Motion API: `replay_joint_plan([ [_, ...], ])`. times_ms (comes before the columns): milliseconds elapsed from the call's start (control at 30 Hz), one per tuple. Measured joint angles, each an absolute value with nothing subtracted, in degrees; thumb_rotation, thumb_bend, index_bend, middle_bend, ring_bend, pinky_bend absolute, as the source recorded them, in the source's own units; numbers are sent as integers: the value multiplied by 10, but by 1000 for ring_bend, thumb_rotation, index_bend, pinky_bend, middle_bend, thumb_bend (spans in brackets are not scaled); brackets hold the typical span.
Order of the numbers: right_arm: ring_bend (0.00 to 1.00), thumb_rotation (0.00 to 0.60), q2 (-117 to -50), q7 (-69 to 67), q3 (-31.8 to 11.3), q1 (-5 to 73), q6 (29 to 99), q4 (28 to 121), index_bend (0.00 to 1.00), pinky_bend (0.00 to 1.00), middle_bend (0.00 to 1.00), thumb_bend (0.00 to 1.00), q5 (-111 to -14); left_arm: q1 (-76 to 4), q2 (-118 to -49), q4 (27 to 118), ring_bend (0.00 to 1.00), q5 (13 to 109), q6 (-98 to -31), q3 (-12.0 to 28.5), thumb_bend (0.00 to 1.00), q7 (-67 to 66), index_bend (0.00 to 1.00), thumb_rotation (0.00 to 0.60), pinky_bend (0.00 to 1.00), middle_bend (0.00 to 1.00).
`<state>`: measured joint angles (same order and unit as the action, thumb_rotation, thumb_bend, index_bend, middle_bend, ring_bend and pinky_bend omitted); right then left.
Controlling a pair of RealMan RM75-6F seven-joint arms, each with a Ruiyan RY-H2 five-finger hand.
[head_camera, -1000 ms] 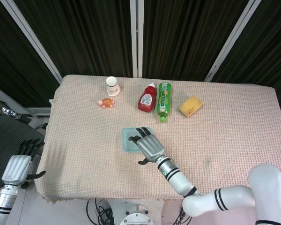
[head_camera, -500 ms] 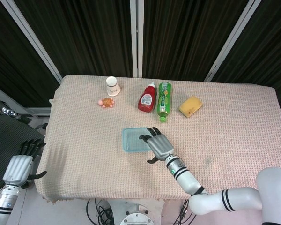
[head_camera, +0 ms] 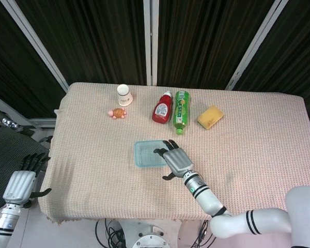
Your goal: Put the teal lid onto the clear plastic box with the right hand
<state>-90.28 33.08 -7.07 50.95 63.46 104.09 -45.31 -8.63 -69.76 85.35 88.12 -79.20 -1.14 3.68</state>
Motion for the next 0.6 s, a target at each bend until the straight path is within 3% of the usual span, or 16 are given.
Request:
replay_joint_plan([
  [200,0,600,-845,311,-68,467,692,1085,160,0,281,1,-506,-87,-698,852,0,883,-801,-6,0,35,139,600,0,63],
  [333,0,600,-798,277,-51,418,738,1099,67,0,208,39,-553,-85,-698,850,0,879,-810,0,0,30,139,600,0,63],
  [433,0,600,-765,234,-30,373,776,1101,9,0,136,71,-602,-84,-699,850,0,876,-821,9,0,22,139,600,0,63],
  [600,0,600,-706,137,19,285,841,1088,0,0,70,78,-695,-82,-698,852,0,873,-841,20,0,-10,139,600,0,63],
])
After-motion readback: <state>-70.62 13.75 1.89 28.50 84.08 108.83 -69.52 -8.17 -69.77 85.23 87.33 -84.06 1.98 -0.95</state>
